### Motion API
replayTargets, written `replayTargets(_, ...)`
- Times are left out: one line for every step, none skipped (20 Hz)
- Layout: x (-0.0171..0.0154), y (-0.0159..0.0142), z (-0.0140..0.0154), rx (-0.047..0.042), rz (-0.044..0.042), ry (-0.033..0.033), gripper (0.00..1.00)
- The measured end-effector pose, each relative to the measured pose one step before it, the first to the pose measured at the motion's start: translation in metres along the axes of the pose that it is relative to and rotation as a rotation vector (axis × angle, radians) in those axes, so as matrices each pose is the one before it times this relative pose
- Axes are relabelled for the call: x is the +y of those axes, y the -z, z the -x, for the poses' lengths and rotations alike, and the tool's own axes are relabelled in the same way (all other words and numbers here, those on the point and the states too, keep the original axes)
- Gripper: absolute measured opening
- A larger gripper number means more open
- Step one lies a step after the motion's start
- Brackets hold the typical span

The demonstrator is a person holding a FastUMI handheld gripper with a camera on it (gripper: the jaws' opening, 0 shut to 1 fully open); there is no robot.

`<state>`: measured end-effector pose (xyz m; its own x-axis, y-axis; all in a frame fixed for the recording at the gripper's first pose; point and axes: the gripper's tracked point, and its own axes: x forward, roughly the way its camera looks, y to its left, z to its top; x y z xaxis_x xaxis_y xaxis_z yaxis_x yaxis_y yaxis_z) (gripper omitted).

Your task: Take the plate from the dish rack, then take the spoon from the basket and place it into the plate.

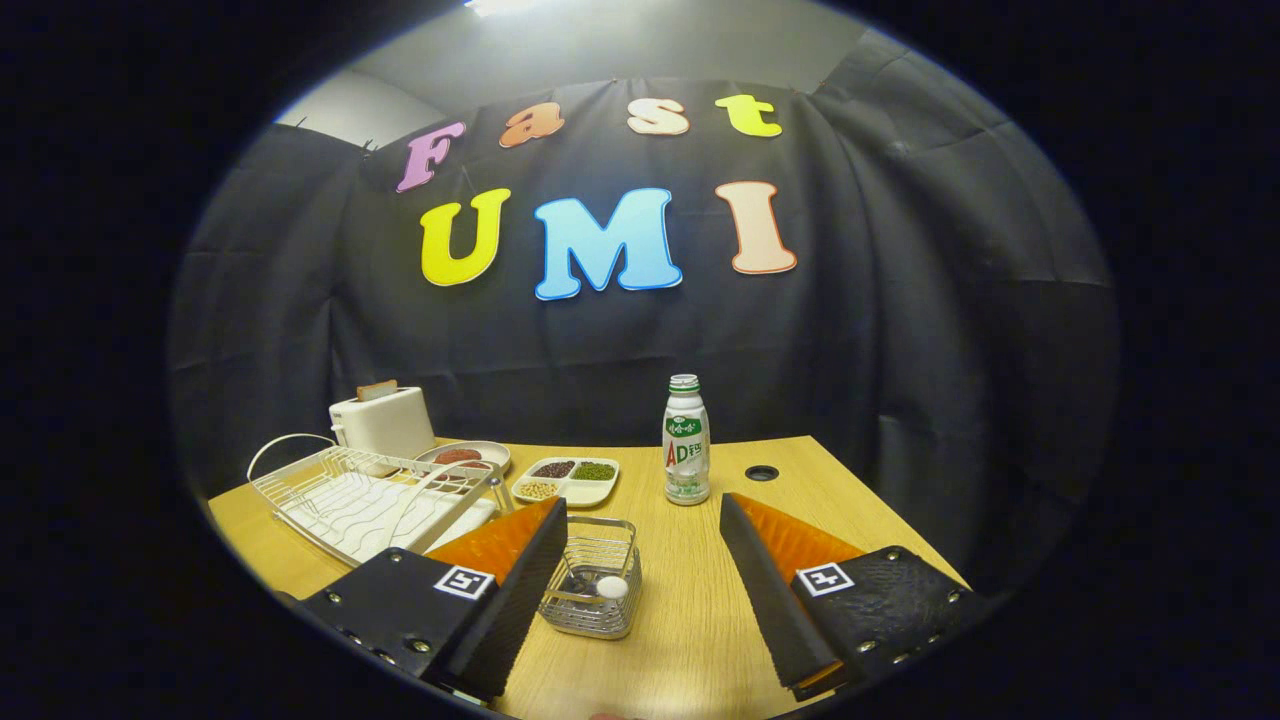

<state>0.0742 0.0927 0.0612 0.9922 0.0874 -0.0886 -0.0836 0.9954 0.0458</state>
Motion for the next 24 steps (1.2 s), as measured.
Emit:
replayTargets(0.00045, 0.00915, -0.00681, 0.01463, -0.00409, -0.00245, 0.89)
replayTargets(0.00233, 0.00584, -0.00379, 0.01497, -0.00395, -0.00554, 0.86)
replayTargets(-0.00044, 0.00408, -0.00337, 0.00814, 0.00124, -0.00160, 0.78)
replayTargets(0.00459, -0.00142, -0.00468, -0.00935, -0.00096, -0.01617, 0.71)
replayTargets(0.00097, 0.00086, -0.00045, 0.00321, 0.01300, 0.00788, 0.53)
replayTargets(0.00234, 0.00055, 0.00299, 0.00445, 0.01077, -0.00138, 0.37)
replayTargets(0.01148, -0.00137, 0.00281, 0.01441, -0.00458, -0.04184, 0.21)
replayTargets(0.00108, 0.00194, 0.00221, 0.01353, 0.00520, 0.00547, 0.20)
replayTargets(0.00028, -0.00231, -0.00164, 0.00177, 0.00428, -0.00101, 0.12)
replayTargets(0.00010, -0.00426, 0.00147, -0.00309, 0.00251, 0.00122, 0.12)
replayTargets(0.00227, -0.00137, 0.00171, 0.00337, -0.00390, -0.00301, 0.06)
replayTargets(0.00074, -0.00303, 0.00101, 0.01101, -0.00523, -0.00579, 0.06)
replayTargets(-0.00146, -0.00285, 0.00088, 0.00719, -0.00286, 0.00452, 0.06)
replayTargets(-0.00176, -0.00262, 0.00195, 0.01162, 0.00301, 0.00532, 0.06)
replayTargets(-0.00005, -0.00491, 0.00166, 0.00248, -0.00168, 0.00272, 0.06)
replayTargets(-0.00096, -0.00658, 0.00310, -0.00108, -0.00003, 0.00175, 0.06)
replayTargets(-0.00115, -0.00607, 0.00254, 0.00212, 0.00194, 0.00250, 0.06)
replayTargets(-0.00094, -0.00821, 0.00336, -0.00230, 0.00276, 0.00284, 0.06)
replayTargets(-0.00034, -0.00895, 0.00363, -0.00675, 0.00363, 0.00385, 0.06)
replayTargets(0.00124, -0.00997, 0.00409, -0.00740, 0.00713, 0.00009, 0.06)
replayTargets(0.00042, -0.00979, 0.00494, -0.00558, 0.01021, 0.00454, 0.06)
replayTargets(0.00047, -0.01042, 0.00504, -0.00820, 0.01031, 0.00435, 0.06)
replayTargets(0.00285, -0.00962, 0.00458, -0.00798, 0.00444, 0.00013, 0.06)
replayTargets(0.00174, -0.00909, 0.00591, -0.00391, 0.00370, 0.00316, 0.06)
